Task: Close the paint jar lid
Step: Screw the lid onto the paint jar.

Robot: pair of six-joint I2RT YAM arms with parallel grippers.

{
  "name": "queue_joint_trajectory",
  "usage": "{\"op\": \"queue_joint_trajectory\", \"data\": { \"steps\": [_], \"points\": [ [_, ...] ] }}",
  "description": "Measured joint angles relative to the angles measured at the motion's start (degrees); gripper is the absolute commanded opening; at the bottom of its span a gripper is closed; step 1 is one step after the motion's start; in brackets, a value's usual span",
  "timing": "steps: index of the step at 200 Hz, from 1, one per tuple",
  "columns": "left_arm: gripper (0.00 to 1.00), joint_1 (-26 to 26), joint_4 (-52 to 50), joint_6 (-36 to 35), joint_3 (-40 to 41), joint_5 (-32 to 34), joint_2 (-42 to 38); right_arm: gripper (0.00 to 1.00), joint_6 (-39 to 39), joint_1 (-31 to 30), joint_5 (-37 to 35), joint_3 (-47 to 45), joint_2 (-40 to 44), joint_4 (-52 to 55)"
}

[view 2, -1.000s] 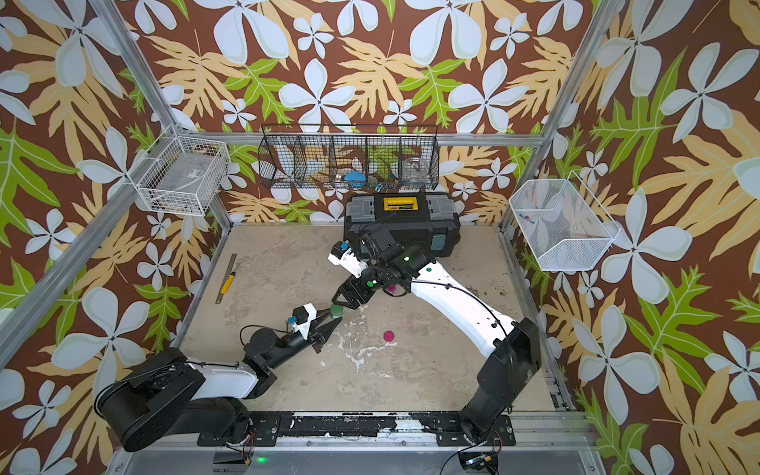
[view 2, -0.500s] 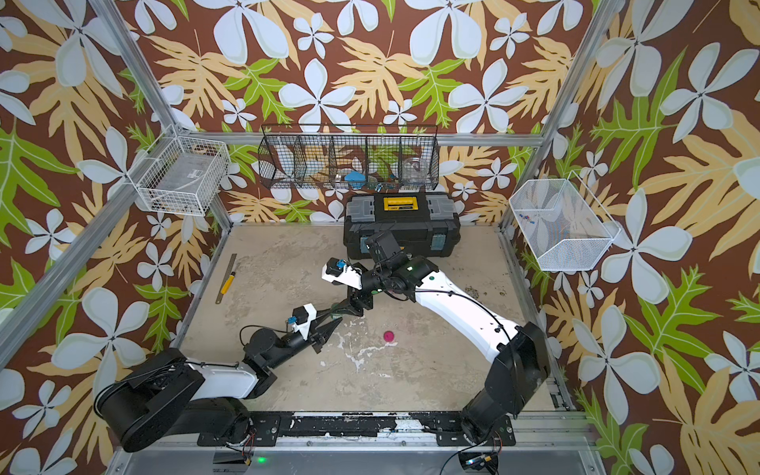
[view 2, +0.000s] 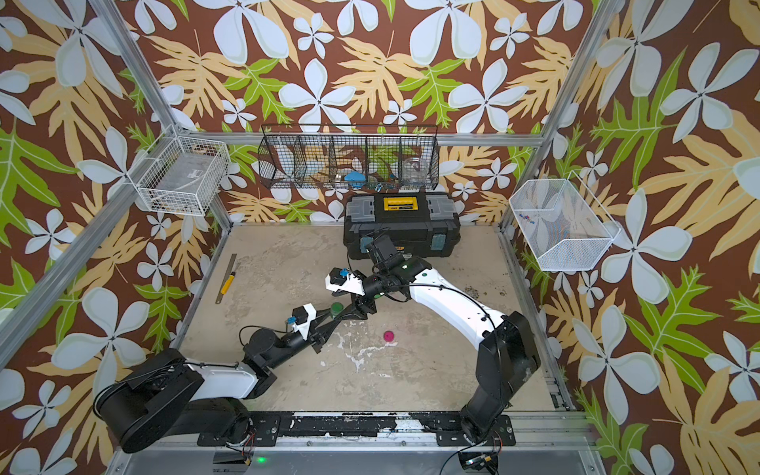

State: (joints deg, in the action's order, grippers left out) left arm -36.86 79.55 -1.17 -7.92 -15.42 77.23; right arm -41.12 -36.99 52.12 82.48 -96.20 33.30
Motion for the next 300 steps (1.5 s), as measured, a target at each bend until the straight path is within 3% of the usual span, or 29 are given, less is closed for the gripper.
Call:
{"op": "queue_joint_trajectory", "data": {
  "steps": [93,177,300],
  "points": [
    [0.12,0.00,0.00,-0.02,0.00,0.17,-0.04,0.50,0.94,0.09,0.07,1.92,-2.60,2.32],
    [0.12,0.00,-0.02,-0.02,0.00,0.17,-0.13,0.46,1.92,0.09,-0.09,1.92,-2.60,2.36],
    [0.12,0.00,-0.66,0.00,0.04,0.37,-0.26,0.29,6.51,-1.09,-2.95,0.96,-1.81,1.79]
  ]
}}
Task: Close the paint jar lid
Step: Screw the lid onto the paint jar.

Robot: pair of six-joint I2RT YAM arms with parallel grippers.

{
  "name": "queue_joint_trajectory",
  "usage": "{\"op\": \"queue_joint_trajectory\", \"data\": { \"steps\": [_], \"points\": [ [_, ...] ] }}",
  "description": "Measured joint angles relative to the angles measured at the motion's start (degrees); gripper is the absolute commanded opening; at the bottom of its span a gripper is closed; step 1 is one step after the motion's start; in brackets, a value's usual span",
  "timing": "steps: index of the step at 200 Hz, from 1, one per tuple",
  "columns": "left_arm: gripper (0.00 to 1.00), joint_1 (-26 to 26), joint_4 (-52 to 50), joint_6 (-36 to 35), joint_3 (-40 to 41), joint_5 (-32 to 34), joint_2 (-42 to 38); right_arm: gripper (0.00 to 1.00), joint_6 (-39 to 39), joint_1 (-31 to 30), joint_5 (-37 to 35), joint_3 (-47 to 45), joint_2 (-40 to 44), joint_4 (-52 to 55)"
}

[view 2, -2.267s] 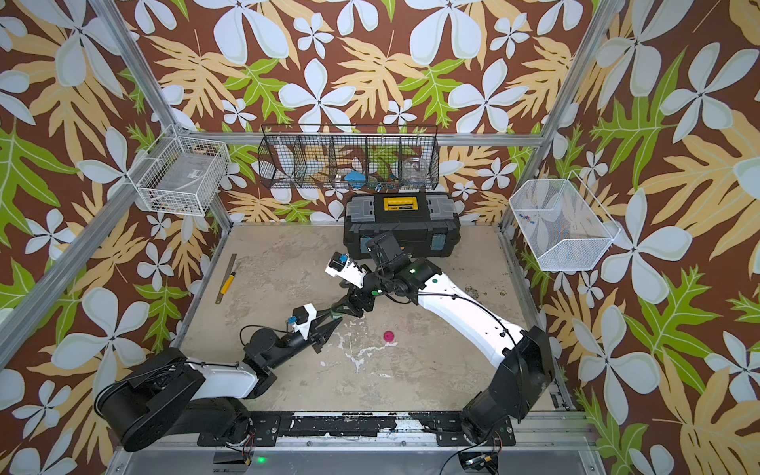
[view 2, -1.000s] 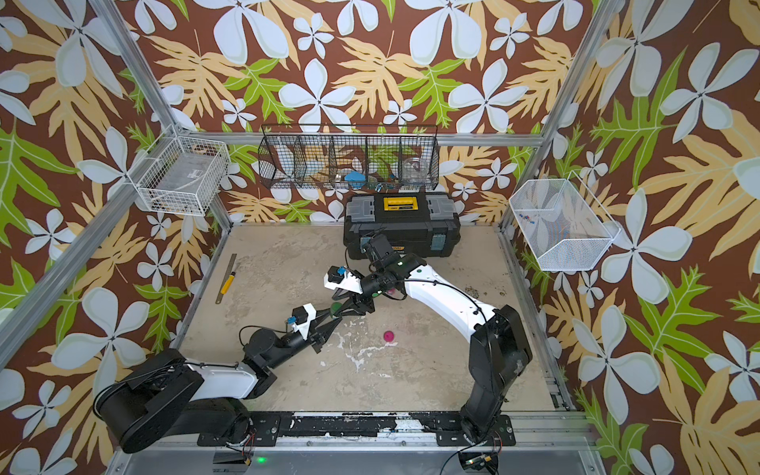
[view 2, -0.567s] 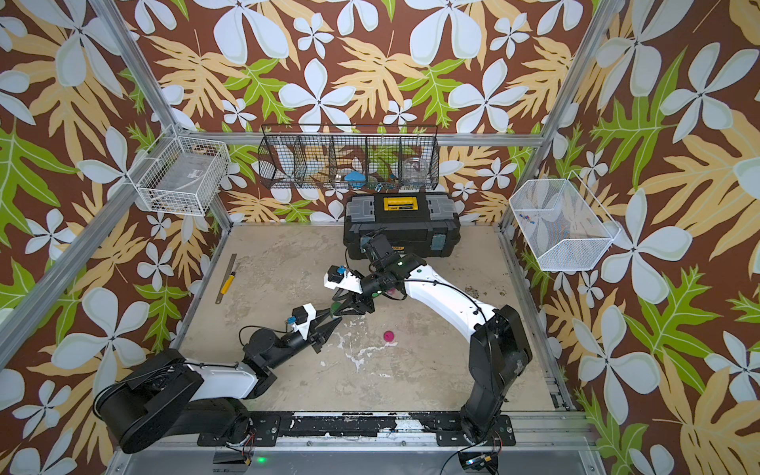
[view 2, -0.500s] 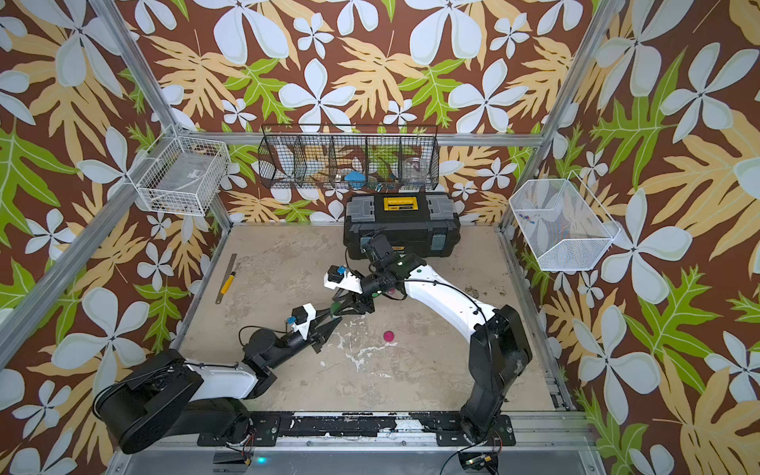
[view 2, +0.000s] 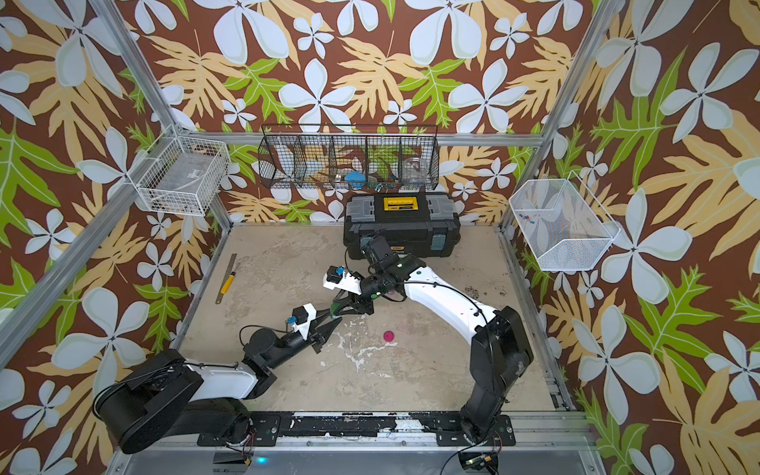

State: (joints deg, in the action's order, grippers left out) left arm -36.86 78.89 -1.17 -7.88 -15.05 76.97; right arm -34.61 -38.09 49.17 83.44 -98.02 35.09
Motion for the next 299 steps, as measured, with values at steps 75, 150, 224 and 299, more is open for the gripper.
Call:
{"op": "queue_joint_trajectory", "data": {
  "steps": [75,150,224,299],
  "points": [
    [0.12,0.00,-1.05,0.02,0.07,0.90,-0.09,0.22,12.13,-3.13,-9.51,-3.45,3.15,-5.22],
    [0.12,0.00,-1.03,0.02,0.07,1.77,-0.48,0.20,32.33,-7.45,-24.39,-7.30,7.61,-10.51],
    [0.12,0.00,-0.92,0.04,0.09,3.26,-0.79,0.21,49.64,-14.86,-42.03,-1.33,5.68,-4.50],
    [0.11,0.00,-2.84,0.24,0.50,3.48,-0.79,0.33,58.38,-18.97,-51.82,3.72,1.60,1.66]
  ]
}}
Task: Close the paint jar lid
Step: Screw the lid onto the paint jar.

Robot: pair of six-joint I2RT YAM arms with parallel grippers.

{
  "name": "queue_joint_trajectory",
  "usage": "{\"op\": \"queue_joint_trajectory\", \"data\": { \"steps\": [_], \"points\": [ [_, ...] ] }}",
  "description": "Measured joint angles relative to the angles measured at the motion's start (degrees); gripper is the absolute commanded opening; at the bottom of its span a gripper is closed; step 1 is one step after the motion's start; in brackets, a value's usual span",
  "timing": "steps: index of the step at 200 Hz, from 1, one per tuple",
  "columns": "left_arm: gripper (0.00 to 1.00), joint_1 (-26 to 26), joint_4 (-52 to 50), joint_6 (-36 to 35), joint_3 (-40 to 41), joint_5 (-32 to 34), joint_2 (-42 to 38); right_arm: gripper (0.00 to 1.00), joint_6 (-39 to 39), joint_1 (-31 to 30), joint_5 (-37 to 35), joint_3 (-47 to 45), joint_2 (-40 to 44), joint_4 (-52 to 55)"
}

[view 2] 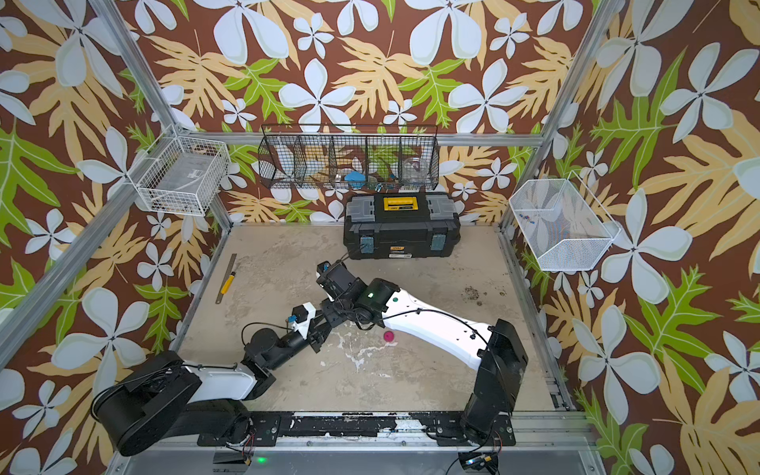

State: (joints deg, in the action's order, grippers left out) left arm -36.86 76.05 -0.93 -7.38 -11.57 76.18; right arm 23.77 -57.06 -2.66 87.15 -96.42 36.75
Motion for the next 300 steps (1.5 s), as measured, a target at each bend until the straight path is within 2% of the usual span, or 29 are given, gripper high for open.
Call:
{"op": "queue_joint_trajectory", "data": {
  "steps": [53,76,101,128,147,170,211,238,266,300],
  "points": [
    [0.12,0.00,1.22,-0.24,-0.02,-0.50,0.00,0.55,1.68,-0.35,0.02,1.51,-0.07,1.22],
    [0.12,0.00,1.70,-0.24,-0.07,-0.79,0.00,0.61,1.70,-0.35,0.42,2.36,-0.07,1.36],
    [0.12,0.00,2.16,-0.24,-0.09,-0.98,0.00,0.64,1.60,0.11,0.76,3.80,0.55,1.51],
    [0.12,0.00,2.16,-0.24,-0.09,-1.40,-0.09,0.72,-1.64,4.68,2.80,4.90,3.28,1.09],
    [0.12,0.00,2.16,-0.24,-0.09,-1.68,-0.11,0.78,-7.06,10.10,10.23,2.21,6.60,-2.43],
    [0.12,0.00,2.21,-0.24,-0.09,-2.01,-0.26,0.89,-18.69,13.68,23.19,-3.61,10.78,-8.15],
    [0.12,0.00,2.19,-0.24,-0.09,-2.03,-0.31,0.92,-44.13,17.40,44.92,-9.14,13.27,-13.16],
    [0.12,0.00,2.19,-0.24,-0.09,-2.03,-0.31,0.88,-53.64,22.34,57.64,-9.35,10.56,-13.14],
    [0.12,0.00,2.19,-0.26,-0.09,-2.05,-0.31,0.89,-61.18,24.09,64.08,-6.75,5.38,-10.47],
    [0.12,0.00,2.19,-0.26,-0.09,-2.08,-0.26,0.88,-66.95,24.15,66.82,-6.49,1.20,-8.20]
  ]
}}
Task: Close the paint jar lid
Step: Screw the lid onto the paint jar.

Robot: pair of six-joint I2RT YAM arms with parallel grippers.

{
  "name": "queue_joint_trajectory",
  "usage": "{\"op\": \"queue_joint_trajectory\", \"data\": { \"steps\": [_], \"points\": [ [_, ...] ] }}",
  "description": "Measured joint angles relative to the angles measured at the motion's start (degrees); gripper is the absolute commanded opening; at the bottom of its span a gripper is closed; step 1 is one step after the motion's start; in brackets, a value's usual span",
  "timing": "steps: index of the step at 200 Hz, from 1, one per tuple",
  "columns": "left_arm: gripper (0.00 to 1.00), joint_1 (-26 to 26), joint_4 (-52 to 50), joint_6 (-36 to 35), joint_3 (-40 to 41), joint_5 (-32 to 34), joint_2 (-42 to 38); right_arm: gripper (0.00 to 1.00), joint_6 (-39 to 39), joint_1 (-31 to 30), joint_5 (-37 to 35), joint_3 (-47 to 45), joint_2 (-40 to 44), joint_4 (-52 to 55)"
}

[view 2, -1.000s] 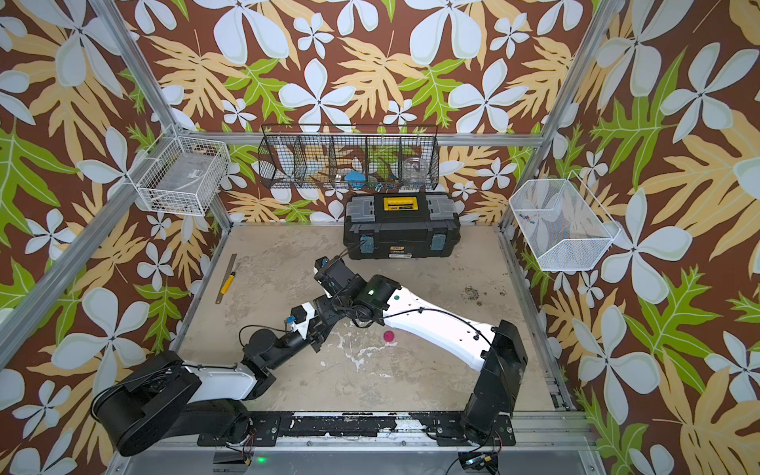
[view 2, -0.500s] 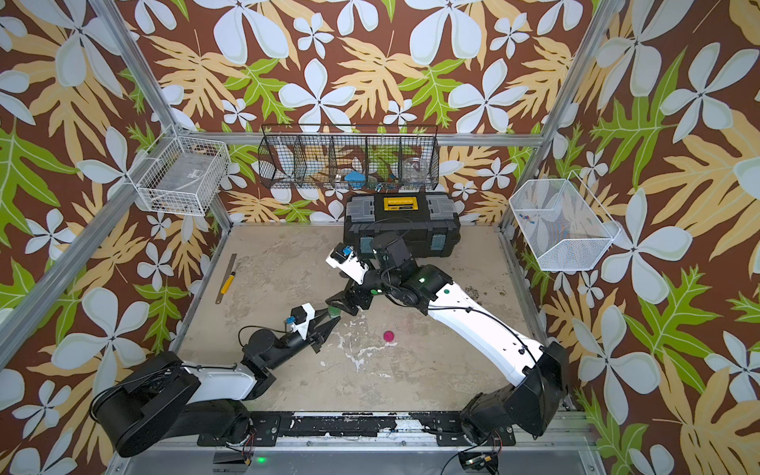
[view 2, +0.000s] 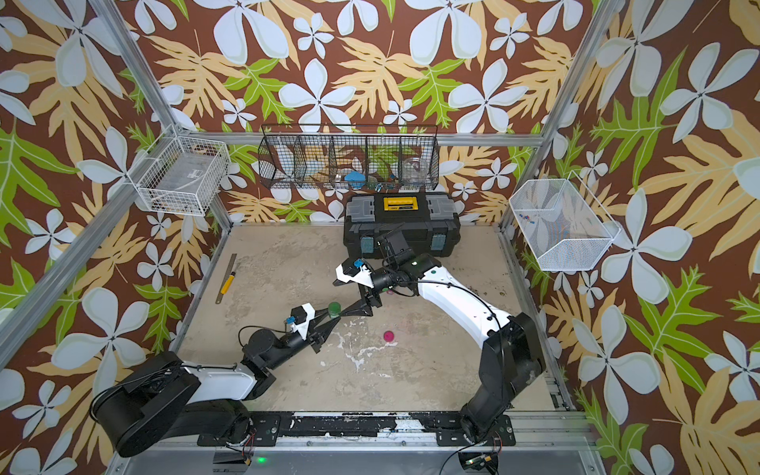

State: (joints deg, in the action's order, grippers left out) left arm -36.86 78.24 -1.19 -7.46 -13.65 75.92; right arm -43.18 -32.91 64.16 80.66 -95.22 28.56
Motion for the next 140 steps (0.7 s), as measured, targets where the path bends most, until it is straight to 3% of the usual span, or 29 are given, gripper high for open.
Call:
{"op": "queue_joint_trajectory", "data": {
  "steps": [109,140],
  "points": [
    [0.12,0.00,0.00,-0.22,-0.07,-0.13,0.13,0.74,-3.56,-1.77,-0.07,2.71,-7.48,3.19],
    [0.12,0.00,0.00,-0.22,-0.07,-0.13,0.09,0.65,-3.54,-1.95,-0.33,3.15,-8.52,3.69]
  ]
}}
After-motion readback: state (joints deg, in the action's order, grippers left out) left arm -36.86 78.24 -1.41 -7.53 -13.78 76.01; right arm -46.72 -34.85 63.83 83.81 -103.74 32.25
